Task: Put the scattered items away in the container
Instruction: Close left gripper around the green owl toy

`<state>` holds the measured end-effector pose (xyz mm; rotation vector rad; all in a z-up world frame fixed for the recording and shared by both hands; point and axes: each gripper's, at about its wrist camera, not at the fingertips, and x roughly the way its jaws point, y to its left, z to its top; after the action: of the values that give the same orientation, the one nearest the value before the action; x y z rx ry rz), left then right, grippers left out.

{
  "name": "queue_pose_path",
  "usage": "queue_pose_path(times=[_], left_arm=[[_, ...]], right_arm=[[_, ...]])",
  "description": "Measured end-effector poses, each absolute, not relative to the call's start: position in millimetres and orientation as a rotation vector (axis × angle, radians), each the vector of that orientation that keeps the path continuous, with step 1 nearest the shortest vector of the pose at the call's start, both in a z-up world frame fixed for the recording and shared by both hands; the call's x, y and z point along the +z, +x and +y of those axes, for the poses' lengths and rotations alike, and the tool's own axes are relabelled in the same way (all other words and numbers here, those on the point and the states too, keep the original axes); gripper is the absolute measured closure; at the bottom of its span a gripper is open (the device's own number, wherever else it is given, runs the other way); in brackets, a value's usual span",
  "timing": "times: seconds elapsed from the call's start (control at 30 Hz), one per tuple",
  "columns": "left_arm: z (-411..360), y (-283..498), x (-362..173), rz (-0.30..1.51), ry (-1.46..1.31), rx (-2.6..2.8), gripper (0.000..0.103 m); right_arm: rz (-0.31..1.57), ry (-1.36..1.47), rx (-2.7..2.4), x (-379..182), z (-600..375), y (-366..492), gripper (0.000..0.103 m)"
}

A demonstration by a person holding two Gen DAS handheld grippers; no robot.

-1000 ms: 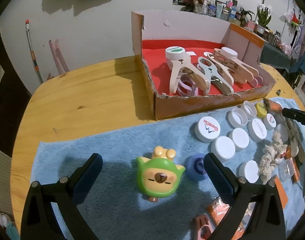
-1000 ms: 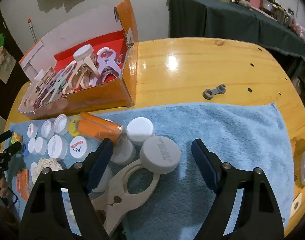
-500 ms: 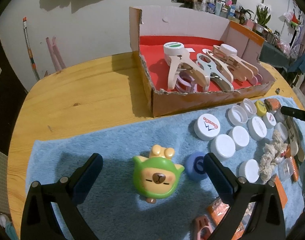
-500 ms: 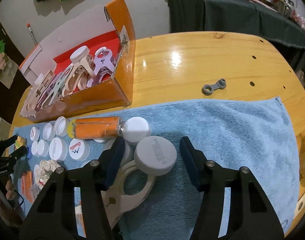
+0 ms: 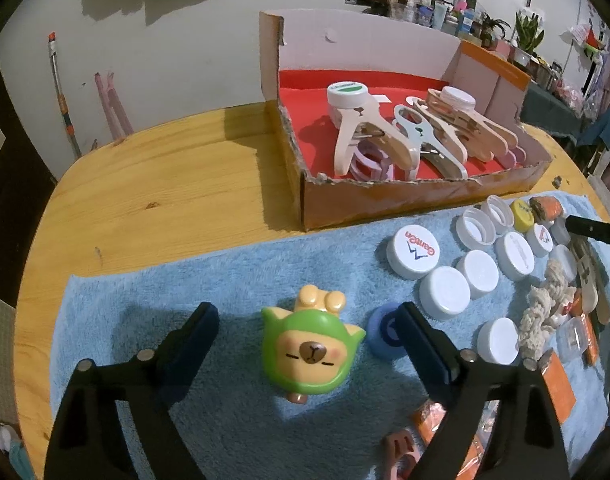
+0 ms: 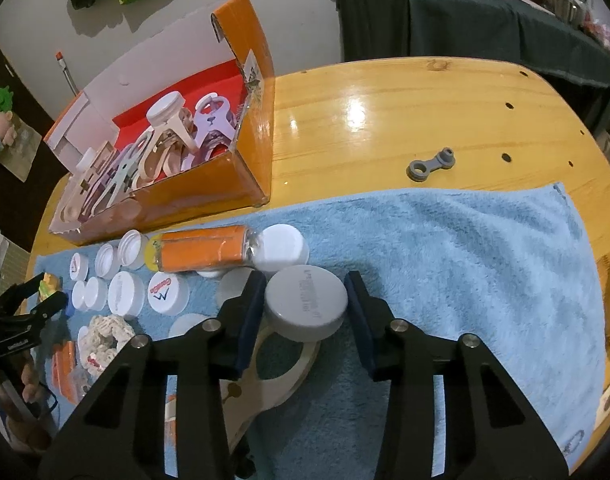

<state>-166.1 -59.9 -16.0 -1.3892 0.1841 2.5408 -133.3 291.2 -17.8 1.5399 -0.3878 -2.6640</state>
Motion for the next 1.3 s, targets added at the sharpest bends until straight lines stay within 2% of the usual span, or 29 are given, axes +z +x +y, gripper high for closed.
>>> queue_pose_path(times=[0.43,1.1,1.2,1.27,1.3], left_arm=[[-62,-167,-12,0.173,-1.386,2.562,0.040],[-73,-168,-15,0.076,-1.410,2.531,0.037],[-75,-167,-15,0.045,-1.411,2.511,0.044],[-74,-165,-14,0.034,-1.404,2.500,0.052],[-72,-164,-14,0.037,-1.403,2.503,0.052]], right_arm=[[-0.386,1.534,-2.648,-17,289,-133,0.064],[-0.371,1.539,-2.642,-15,286,-134,0.064],[-0.370,1.538,-2.643,-16,286,-133,0.064],[-0.373,1.535,-2.642,-15,286,-133,0.064],[-0.373,1.531,-2.643,-15,285,-133,0.064]])
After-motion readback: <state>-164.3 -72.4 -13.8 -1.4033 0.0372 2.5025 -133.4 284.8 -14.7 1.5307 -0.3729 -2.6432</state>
